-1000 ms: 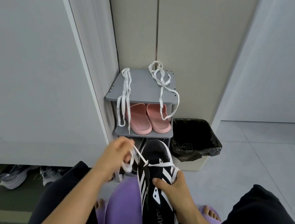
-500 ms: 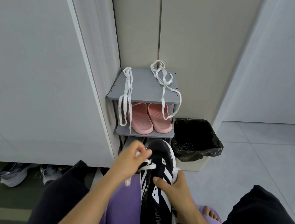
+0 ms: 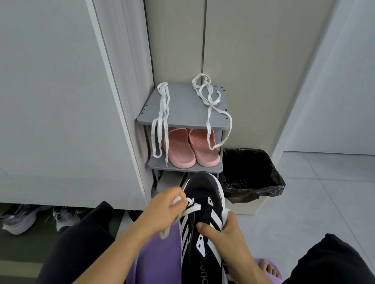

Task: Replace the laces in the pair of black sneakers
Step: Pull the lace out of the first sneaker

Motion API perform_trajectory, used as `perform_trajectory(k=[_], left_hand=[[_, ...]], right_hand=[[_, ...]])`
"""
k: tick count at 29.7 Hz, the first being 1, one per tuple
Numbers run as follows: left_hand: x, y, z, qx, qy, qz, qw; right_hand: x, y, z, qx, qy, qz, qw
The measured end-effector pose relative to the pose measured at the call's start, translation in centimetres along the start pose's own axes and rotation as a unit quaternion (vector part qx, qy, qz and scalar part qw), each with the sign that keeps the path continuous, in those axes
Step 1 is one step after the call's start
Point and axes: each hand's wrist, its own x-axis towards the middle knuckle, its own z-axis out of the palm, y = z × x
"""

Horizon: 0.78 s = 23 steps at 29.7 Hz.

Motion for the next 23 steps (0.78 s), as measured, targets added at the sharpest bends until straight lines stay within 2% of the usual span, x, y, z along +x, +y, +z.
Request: perform_trajectory(k=[2,4,6,10,15,19,21,23], left_hand=[[0.2,0.7,-0.5,-0.201,0.048,-0.086,0.975],[0.9,1.3,-1.6,-0.38,0.112,-0.135,0.908],[1.7,1.7,-2.7,-0.455,0.161,-0.134,0.866],[2.4,2.2,-3.1,-0.47,0.178,-0.125,0.856],[3.2,1.3,-3.1,-0.505,0.258,-0.195,0.8],[3.3,1.9,-2.9,-0.571,0.24,-0.181,0.764],[3.1,2.7,-4.0,-0.587,0.213,-0.134,0.77],[3.3,3.2,-6.1,-0.536,0.22,-0.077,0.811]], right_hand=[[-0.1,0.2,0.2,0.009,-0.004,0.01,1.0],[-0.2,0.4,0.3,0.017,-0.011,0.021,1.0],[-0.3,0.6,0.5,0.015,-0.014,0.03,0.999],[-0.4,0.3,0.9,0.005,-0.022,0.031,0.999],[-0.7,-0.2,1.2,-0.004,-0.015,0.021,1.0],[-0.5,0.0,1.5,-0.039,0.003,0.022,0.999],[-0.1,0.5,1.1,-0.073,0.032,0.028,0.996],[0.2,0.7,0.6,-0.078,0.059,0.036,0.995]])
